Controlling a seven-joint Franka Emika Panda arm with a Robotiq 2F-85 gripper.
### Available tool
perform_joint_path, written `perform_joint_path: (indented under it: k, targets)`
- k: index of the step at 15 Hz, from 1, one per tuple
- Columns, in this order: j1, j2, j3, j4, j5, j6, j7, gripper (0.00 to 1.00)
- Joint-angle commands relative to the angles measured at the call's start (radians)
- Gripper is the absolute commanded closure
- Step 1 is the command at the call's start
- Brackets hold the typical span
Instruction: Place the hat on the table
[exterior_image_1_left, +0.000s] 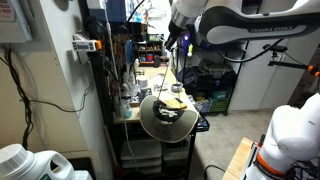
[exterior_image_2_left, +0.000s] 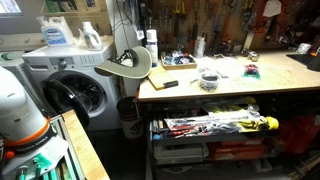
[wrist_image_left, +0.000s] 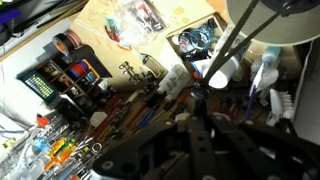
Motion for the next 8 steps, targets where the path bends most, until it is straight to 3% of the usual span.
perform_joint_path:
  k: [1, 3, 8]
  targets:
    - [-0.015, -0.095, -0.024, -0.066, 0.009, 0.001, -0.063, 0.99]
    - [-0.033, -0.129, -0.03, -0.079, -0.008, -0.004, -0.069, 0.99]
    - [-0.095, -0.177, -0.064, -0.131, -0.091, 0.128, -0.025, 0.99]
